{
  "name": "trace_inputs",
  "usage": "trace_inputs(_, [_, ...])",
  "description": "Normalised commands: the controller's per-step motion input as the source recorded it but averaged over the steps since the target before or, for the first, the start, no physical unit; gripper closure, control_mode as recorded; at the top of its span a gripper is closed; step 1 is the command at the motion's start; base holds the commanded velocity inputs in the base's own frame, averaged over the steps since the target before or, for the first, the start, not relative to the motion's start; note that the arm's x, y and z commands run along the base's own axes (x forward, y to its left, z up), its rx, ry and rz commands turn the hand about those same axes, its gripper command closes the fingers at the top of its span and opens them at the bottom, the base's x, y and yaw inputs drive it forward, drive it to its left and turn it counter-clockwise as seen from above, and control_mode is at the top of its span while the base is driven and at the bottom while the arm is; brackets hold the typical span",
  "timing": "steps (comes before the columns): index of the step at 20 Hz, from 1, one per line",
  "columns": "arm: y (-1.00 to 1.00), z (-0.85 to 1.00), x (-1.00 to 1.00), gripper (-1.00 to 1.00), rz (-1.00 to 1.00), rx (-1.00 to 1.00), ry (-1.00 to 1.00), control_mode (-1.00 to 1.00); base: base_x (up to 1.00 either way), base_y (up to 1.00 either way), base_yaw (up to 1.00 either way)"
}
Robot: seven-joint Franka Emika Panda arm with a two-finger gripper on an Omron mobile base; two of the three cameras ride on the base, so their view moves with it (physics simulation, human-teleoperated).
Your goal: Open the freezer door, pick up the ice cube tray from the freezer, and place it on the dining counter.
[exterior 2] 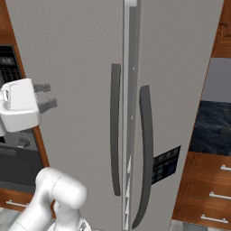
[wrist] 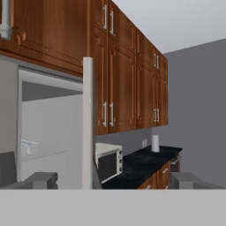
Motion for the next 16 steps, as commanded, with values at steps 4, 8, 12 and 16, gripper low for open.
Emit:
trace_inputs(4, [0.01,0.0,0.36,-1.0,-0.13,0.0,0.0,-1.0,0.0,0.0,0.0])
trace_inputs(8, [-0.01,-0.01,0.36,-1.0,-0.1,0.01,-0.01,-1.0,0.0,0.0,0.0])
trace_inputs(12, [-0.08,-0.19,0.3,-1.0,-0.06,0.01,-0.03,-1.0,0.0,0.0,0.0])
trace_inputs(16, [-0.31,-0.19,0.25,-1.0,-0.02,0.06,-0.03,-1.0,0.0,0.0,0.0])
